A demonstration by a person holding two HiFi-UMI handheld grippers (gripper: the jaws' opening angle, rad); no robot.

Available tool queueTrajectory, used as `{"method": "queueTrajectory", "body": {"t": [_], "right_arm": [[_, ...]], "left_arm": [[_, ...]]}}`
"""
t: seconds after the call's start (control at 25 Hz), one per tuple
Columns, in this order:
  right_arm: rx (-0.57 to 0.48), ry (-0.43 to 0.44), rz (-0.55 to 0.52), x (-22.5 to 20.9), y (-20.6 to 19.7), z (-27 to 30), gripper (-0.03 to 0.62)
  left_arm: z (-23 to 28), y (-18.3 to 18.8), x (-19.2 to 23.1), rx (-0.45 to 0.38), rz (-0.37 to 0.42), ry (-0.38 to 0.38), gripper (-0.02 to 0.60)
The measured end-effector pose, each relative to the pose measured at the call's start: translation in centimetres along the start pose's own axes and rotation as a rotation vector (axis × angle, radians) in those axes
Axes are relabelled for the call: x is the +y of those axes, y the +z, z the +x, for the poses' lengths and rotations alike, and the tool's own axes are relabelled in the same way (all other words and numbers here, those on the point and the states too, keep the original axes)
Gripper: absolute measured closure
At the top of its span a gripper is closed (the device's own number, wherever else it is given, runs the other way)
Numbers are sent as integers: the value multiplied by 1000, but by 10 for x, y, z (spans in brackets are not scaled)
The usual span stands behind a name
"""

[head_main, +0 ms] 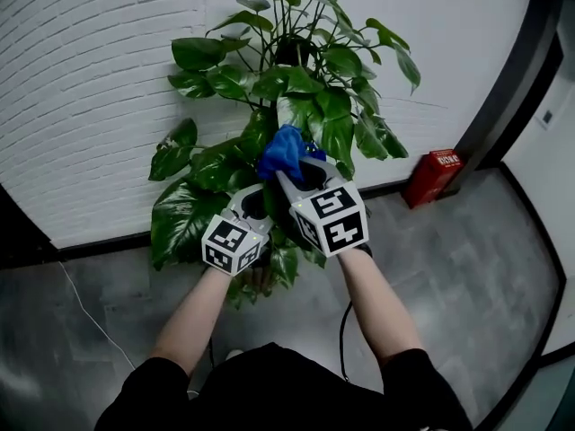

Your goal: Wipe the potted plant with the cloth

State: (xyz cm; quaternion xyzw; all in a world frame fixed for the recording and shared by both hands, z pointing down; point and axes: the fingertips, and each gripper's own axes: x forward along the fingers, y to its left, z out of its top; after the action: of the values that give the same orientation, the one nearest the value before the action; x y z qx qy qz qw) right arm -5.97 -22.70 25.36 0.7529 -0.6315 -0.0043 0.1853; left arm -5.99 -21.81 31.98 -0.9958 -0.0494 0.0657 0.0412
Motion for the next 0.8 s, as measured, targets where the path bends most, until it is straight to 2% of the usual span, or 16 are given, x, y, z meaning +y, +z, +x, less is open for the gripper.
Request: {"method": "queueTrajectory", "body": {"t": [0.12, 0.28, 0.36, 0.6, 0.8], "right_arm": [[0, 7, 27, 6, -10, -8, 490], [-26, 3, 48, 15, -24, -25, 490], [-39, -1, 46, 20, -31, -32, 490], [-61, 5, 69, 29, -44, -52, 490], [-116, 15, 112, 36, -52, -68, 490]], "left_arm": [[0, 0, -5, -15, -32, -23, 451], [1, -2, -6, -70, -185, -16, 449], [3, -6, -7, -76, -231, -14, 449], [4, -16, -8, -55, -246, 8, 449], [-1, -19, -1, -63, -303, 36, 445]]}}
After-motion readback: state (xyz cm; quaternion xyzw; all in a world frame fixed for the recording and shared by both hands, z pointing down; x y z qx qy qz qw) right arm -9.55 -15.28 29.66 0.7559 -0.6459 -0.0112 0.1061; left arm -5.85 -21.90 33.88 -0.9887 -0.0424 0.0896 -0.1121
